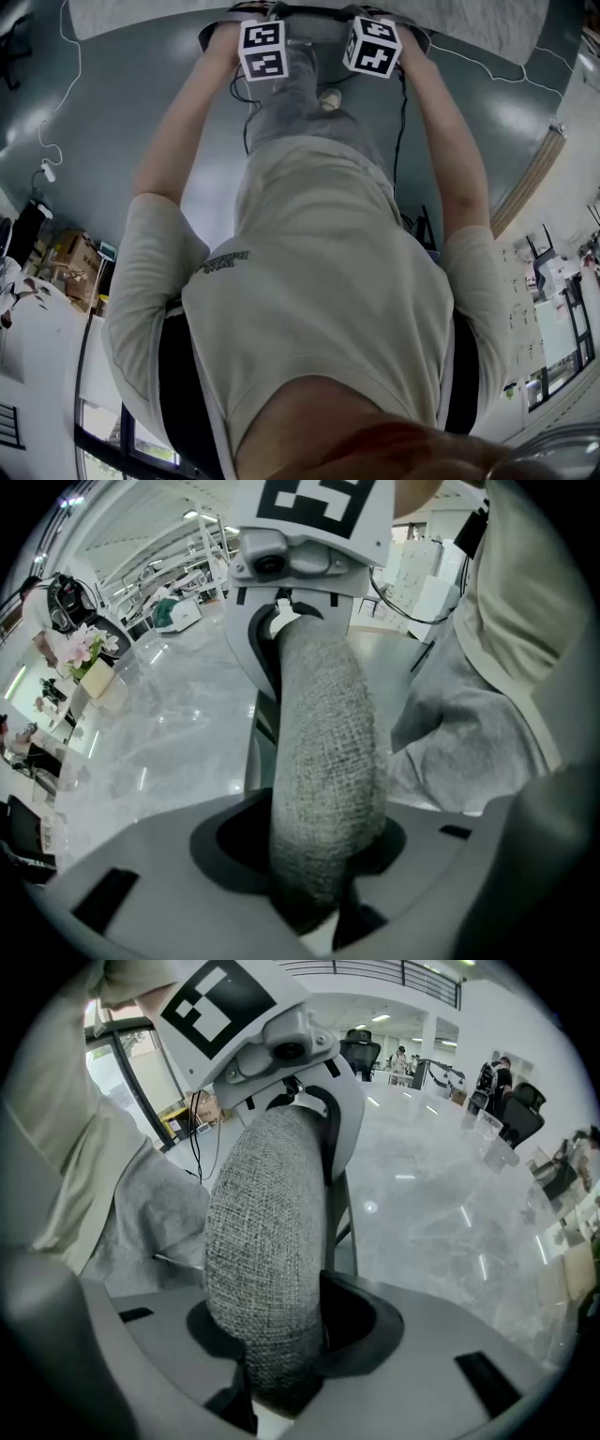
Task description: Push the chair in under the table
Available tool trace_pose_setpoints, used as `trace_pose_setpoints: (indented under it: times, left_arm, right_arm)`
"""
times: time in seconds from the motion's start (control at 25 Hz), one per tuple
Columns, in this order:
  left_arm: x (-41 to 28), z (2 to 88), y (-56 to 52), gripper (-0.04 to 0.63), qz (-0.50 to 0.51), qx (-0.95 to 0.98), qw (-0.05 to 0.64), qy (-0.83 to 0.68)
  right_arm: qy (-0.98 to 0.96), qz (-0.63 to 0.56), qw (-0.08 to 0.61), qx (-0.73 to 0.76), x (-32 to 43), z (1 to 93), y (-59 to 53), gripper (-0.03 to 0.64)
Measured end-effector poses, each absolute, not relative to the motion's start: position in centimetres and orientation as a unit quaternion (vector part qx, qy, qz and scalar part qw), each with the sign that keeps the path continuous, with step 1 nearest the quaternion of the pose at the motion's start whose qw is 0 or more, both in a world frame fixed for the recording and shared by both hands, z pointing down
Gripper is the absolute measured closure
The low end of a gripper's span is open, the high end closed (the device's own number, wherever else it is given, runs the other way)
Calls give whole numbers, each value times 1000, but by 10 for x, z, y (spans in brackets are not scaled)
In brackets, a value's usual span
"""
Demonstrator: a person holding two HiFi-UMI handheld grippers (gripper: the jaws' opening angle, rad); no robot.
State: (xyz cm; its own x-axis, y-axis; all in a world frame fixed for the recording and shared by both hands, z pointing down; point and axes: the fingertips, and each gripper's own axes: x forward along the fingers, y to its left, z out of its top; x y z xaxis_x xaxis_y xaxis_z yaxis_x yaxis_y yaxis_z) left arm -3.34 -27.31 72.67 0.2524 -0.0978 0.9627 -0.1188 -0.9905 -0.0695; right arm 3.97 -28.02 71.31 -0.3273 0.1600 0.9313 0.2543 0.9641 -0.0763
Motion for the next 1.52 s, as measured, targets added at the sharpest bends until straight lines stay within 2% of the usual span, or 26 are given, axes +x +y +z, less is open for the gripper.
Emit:
trace_pose_setpoints:
  times: [0.28, 0.6, 0.8, 0.96, 1.24, 1.52]
  left_arm:
    - [-40, 698, -262, 433, 608, 791, 14, -69]
    - [-35, 641, -261, 433, 551, 830, 59, -62]
    - [-38, 582, -294, 433, 457, 872, 110, -134]
    - [-48, 539, -338, 465, 383, 895, 90, -209]
    - [-63, 449, -410, 495, 250, 913, 47, -318]
    - [-72, 360, -450, 508, 126, 924, 34, -358]
  right_arm:
    - [-800, -30, 586, -124, 43, 699, -282, 443]
    - [-817, 70, 565, -89, 58, 657, -279, 434]
    - [-871, 186, 455, -24, 38, 594, -304, 466]
    - [-901, 235, 364, 28, 20, 542, -341, 471]
    - [-932, 160, 289, 150, -2, 461, -410, 497]
    - [-939, 82, 174, 284, -5, 364, -463, 548]
